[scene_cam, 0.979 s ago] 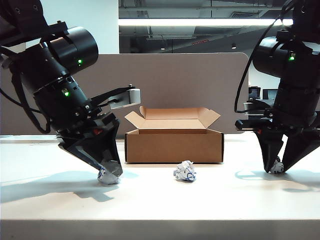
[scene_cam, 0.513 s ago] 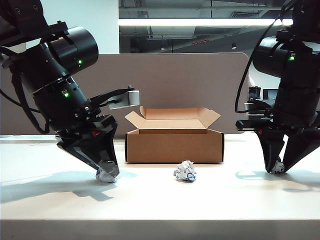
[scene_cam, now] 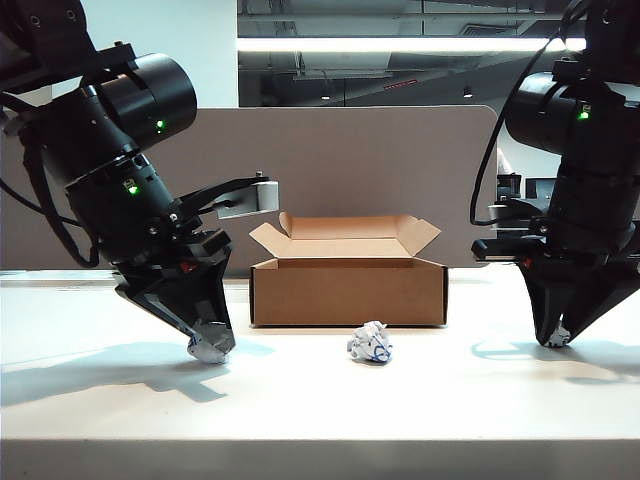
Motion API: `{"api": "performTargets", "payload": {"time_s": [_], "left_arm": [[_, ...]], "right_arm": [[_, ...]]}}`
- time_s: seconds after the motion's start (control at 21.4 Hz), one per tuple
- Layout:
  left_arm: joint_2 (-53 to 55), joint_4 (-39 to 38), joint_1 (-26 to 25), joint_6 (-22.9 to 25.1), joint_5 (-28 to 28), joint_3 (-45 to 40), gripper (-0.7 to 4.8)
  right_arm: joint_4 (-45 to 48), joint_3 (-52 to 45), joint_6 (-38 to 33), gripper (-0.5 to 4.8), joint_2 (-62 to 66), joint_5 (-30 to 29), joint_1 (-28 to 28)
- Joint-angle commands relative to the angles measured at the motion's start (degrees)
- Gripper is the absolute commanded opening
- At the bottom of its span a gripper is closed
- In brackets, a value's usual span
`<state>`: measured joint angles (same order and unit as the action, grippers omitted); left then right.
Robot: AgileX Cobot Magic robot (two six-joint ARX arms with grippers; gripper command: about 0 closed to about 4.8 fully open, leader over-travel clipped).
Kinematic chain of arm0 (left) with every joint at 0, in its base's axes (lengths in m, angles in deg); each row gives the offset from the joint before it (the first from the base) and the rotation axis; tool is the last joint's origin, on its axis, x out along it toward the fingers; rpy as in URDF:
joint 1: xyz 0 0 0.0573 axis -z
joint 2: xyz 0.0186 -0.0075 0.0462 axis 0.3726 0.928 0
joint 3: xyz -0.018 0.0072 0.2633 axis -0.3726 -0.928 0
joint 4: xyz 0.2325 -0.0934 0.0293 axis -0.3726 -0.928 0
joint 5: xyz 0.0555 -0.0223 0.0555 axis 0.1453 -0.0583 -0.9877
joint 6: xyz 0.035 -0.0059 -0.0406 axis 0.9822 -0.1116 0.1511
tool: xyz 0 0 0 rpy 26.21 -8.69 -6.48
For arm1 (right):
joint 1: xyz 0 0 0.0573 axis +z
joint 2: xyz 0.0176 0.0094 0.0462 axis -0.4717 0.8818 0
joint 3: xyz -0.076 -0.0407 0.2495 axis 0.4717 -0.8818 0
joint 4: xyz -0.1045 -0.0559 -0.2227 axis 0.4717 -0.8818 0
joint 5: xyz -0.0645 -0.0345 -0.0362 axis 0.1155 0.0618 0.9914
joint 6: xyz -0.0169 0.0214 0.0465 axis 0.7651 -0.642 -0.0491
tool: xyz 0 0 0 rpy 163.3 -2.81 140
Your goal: Pick up all the paper balls on the table and put them in the paper box.
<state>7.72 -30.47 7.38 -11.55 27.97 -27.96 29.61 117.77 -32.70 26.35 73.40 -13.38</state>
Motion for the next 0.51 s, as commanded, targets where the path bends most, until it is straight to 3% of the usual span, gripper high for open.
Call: {"api": "performTargets", "payload": {"time_s": [0.05, 0.33, 0.51], "left_arm": [[-0.2, -0.1, 0.0, -1.3, -0.1, 1.3, 1.47], [-0.3, -3.4, 0.0, -1.2, -0.1, 8.6, 1.47], [-0.2, -0.2, 0.0, -1.3, -0.2, 15.4, 1.47]], "right_arm": [[-2.4, 0.2, 0.5, 1.03, 0.3, 0.0, 0.0], [-5.5, 6.3, 1.5, 1.03, 0.3, -0.1, 0.0], [-5.4, 14.1, 0.3, 1.03, 0.3, -3.7, 0.2]]}}
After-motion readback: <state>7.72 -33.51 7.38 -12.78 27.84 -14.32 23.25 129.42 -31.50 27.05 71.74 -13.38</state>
